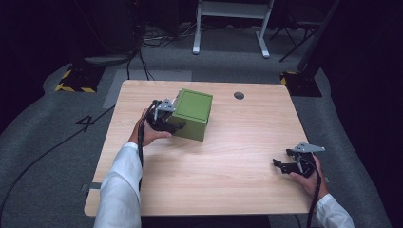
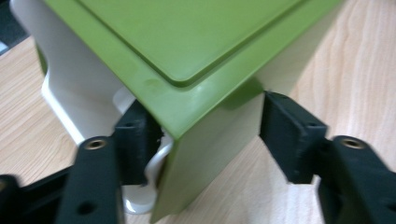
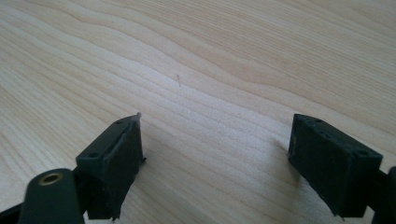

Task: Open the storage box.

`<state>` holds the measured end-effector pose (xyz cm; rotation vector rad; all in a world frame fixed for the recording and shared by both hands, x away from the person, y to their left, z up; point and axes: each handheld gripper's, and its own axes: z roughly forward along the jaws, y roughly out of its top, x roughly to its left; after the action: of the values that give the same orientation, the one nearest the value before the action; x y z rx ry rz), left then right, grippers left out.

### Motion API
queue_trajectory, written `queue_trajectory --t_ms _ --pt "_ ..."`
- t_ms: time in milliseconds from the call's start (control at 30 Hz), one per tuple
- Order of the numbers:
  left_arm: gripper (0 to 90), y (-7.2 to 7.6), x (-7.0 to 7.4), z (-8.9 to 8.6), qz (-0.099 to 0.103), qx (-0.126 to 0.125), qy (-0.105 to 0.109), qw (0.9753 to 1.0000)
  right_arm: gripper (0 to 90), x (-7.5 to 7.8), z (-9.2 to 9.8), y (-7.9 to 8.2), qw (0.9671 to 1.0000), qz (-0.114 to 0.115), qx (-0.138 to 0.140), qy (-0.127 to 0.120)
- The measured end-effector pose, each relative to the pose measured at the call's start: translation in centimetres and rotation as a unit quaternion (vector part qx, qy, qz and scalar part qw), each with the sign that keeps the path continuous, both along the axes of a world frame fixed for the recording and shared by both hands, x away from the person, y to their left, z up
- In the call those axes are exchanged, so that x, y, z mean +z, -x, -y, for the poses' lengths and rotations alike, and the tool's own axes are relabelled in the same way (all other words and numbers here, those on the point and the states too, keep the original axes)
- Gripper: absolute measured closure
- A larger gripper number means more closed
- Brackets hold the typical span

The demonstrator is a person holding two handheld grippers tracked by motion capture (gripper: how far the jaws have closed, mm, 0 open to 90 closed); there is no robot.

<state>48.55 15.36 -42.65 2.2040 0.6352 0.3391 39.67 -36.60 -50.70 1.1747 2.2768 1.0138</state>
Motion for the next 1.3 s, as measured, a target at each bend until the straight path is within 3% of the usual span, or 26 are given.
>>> queue_trajectory --t_ms 100,133,200,400,533,767,933,1067,1167,1233,1300 --pt "57.5 0.3 -0.1 0.5 0.003 -0.013 0.002 0.9999 17.8 0.0 0.0 0.0 1.0000 0.000 0.000 0.000" --pt "57.5 0.5 -0.2 0.8 0.003 -0.023 0.005 0.9997 17.8 0.0 0.0 0.0 1.0000 0.000 0.000 0.000" --pt "69.2 0.9 -0.3 1.8 0.010 -0.048 0.003 0.9988 17.8 0.0 0.0 0.0 1.0000 0.000 0.000 0.000" --pt "83.3 1.3 -0.7 4.0 0.019 -0.086 0.004 0.9961 17.8 0.0 0.0 0.0 1.0000 0.000 0.000 0.000" --pt "83.0 2.0 -0.6 5.8 0.033 -0.094 -0.010 0.9950 17.8 0.0 0.0 0.0 1.0000 0.000 0.001 0.000" --pt "83.7 2.5 -0.7 6.5 0.025 -0.099 0.001 0.9948 17.9 0.0 0.0 0.0 1.0000 0.000 0.001 0.000" --pt "83.8 3.3 -0.6 7.1 0.023 -0.113 0.000 0.9933 17.8 0.0 0.0 0.0 1.0000 0.000 0.001 0.000" --pt "82.7 4.5 -0.1 7.4 0.028 -0.123 -0.018 0.9918 17.8 0.0 0.0 0.0 1.0000 0.000 0.001 0.000" --pt "73.2 4.9 0.3 6.8 0.029 -0.119 -0.009 0.9924 17.9 0.0 0.0 0.0 1.0000 0.000 0.001 -0.001" --pt "61.3 5.3 0.7 6.0 0.037 -0.107 -0.010 0.9936 17.8 0.0 0.0 0.1 1.0000 0.000 0.000 -0.001" --pt "57.1 5.5 0.8 5.2 0.035 -0.101 -0.005 0.9942 17.9 0.0 0.0 0.1 1.0000 0.000 0.000 -0.001"
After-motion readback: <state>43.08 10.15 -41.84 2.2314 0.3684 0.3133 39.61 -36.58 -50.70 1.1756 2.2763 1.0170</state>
